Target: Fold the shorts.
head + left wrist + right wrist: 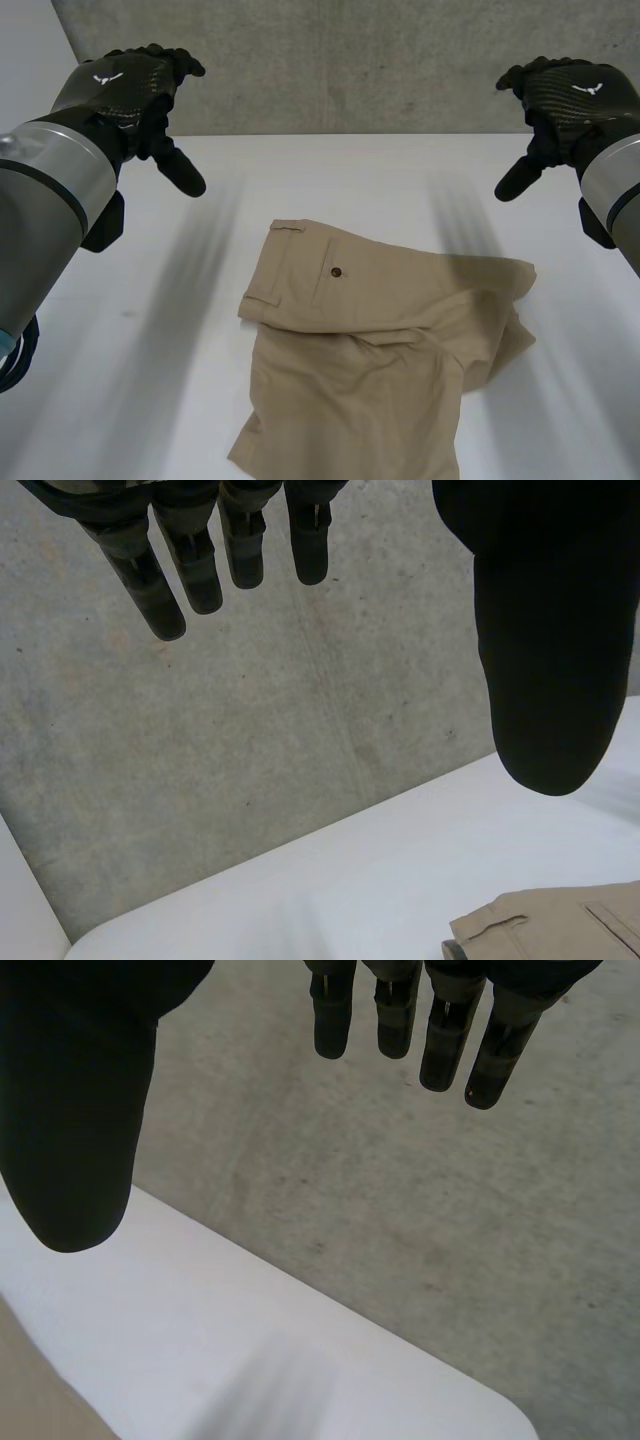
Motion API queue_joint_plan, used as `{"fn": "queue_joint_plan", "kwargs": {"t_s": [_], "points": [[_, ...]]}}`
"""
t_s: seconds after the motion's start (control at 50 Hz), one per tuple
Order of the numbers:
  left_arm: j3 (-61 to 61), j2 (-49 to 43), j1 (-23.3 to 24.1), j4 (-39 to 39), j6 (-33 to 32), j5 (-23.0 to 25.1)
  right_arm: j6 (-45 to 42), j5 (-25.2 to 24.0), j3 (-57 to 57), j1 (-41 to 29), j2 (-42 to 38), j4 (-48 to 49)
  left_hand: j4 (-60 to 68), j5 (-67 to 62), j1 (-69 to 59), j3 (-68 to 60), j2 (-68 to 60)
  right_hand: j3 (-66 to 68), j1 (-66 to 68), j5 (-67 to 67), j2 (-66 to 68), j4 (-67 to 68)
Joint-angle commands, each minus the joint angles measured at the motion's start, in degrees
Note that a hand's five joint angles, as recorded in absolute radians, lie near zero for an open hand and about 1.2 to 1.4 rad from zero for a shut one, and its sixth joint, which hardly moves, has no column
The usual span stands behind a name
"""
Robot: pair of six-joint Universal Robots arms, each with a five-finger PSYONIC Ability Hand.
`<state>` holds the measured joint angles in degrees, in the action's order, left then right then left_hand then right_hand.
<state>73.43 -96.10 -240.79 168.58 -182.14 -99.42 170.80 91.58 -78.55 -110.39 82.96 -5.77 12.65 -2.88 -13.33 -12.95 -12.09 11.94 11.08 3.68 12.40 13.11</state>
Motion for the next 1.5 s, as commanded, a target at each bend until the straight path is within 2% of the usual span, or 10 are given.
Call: {"fn": "queue_joint_plan", "kwargs": {"t_s": [0.02, 0.3, 0.56, 0.7, 0.86, 0.96, 1.12, 1.3, 1.4, 1.5], "points": [[0.9, -0.8, -0.3, 1.2, -0.3, 0.7, -6.3, -8.8, -1.0, 0.1, -0.2, -0.6, -2.1, 2.3, 2.8, 2.4, 1.5, -1.9, -1.1, -3.7, -2.4, -3.1], [-0.9, -21.1, 0.8, 1.8, 0.4, 0.4, -30.0, -19.8, -7.3, 1.1, -0.2, -0.5, 3.1, -2.9, -2.4, -2.8, -3.7, -1.9, -1.1, -3.7, -2.4, -3.1], [-6.9, -34.9, 2.0, 0.7, 7.9, 0.8, -31.6, -19.3, -7.4, 1.3, -0.7, -0.5, 11.5, -11.3, -10.8, -11.2, -12.1, -1.9, -1.1, -3.7, -2.4, -3.1], [-6.9, -35.3, 1.8, 0.0, 9.3, 5.2, -31.5, -19.3, -7.5, 1.3, -1.1, -0.5, 21.9, -21.7, -21.3, -21.6, -22.5, -1.9, -1.1, -3.7, -2.4, -3.1], [-8.3, -35.7, 1.1, 0.0, 10.8, 6.2, -31.6, -19.2, -7.5, 1.1, -2.1, -0.5, 67.3, -67.1, -66.7, -67.0, -67.9, -1.9, -1.1, -3.7, -2.4, -3.1], [-9.4, -35.1, -1.1, -0.1, 10.7, 5.0, -31.7, -19.0, -7.6, 0.9, -2.4, -0.5, 67.4, -67.1, -66.7, -67.0, -67.9, -1.9, -1.1, -3.7, -2.4, -3.1], [-10.2, -27.3, -11.5, 2.1, 10.8, 1.2, -31.7, -19.2, -7.6, 0.6, -2.4, -0.4, 67.4, -67.1, -66.7, -67.0, -67.9, -1.9, -1.1, -3.7, -2.4, -3.1], [-14.1, -18.7, -14.1, 6.1, 10.8, 1.1, -31.7, -19.2, -7.3, 0.6, -3.5, -0.4, 67.4, -67.1, -66.7, -67.0, -67.9, -1.9, -1.1, -3.7, -2.4, -3.1], [-16.6, -16.2, -11.6, 9.2, 11.0, 0.9, -31.7, -19.1, -7.2, 0.5, -3.7, -0.4, 67.4, -67.1, -66.7, -67.0, -67.9, -1.9, -1.1, -3.7, -2.4, -3.1], [-18.0, -16.7, -2.2, 10.4, 11.2, 1.4, -31.6, -18.4, -6.7, 0.6, -3.8, -0.2, 67.4, -67.1, -66.7, -67.0, -67.9, -1.9, -1.1, -3.7, -2.4, -3.1]]}}
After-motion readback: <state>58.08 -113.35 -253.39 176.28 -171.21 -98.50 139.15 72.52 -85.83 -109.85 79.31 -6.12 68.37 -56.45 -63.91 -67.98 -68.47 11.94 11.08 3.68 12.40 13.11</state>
